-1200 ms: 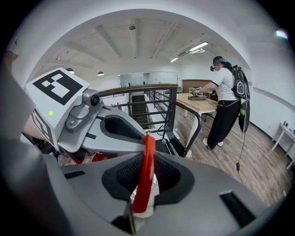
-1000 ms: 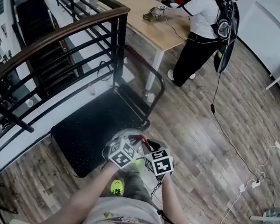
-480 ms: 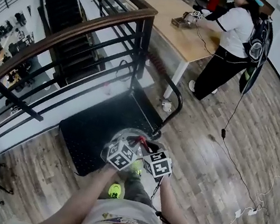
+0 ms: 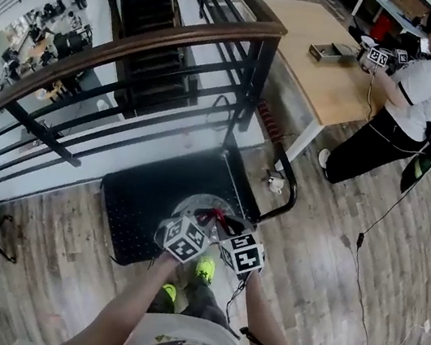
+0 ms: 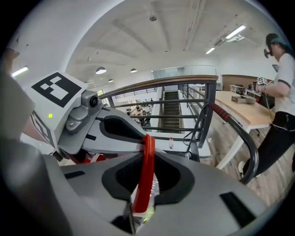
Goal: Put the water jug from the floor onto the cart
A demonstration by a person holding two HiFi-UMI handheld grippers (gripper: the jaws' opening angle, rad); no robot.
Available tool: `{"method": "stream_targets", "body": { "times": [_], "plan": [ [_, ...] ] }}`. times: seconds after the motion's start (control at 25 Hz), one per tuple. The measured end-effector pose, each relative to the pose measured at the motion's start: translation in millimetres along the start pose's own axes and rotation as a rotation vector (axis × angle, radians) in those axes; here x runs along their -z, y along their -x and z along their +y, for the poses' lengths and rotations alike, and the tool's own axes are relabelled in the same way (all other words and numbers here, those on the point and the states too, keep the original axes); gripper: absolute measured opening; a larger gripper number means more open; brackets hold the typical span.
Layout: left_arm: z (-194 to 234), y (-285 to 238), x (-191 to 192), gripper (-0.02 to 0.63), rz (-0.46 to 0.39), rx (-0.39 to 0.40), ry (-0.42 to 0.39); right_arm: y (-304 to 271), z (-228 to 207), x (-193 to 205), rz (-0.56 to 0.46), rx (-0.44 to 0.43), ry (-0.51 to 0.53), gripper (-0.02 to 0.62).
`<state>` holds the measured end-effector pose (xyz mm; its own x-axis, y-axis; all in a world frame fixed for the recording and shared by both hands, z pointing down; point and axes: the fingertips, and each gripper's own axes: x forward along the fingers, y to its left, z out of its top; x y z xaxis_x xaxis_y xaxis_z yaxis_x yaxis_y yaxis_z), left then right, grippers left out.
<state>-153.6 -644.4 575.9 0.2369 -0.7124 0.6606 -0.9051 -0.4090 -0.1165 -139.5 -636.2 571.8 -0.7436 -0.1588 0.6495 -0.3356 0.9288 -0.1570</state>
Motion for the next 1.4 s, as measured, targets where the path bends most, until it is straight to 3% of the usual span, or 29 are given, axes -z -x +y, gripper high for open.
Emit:
{"method": "stream_targets", "body": {
  "times": [0.52,0.84,1.4],
  "plan": [
    [91.3,-68.6,29.7,0.037,0.03,-0.072,0.097,-104.1,-49.2,-25.1,0.033,-0.084,0.062,0.063],
    [139.0,-107.5,69.0,0.037,0.062,-0.073,0.091,-175.7,-63.5,-22.0,0.036,-0.082,0.008,0.062],
    [178.1,-161.5,106.6,0.037,0.091,-0.032,0.08,-246.8,-89.6,-9.4,0.054,-0.074,-0.058,0.063]
  ]
}}
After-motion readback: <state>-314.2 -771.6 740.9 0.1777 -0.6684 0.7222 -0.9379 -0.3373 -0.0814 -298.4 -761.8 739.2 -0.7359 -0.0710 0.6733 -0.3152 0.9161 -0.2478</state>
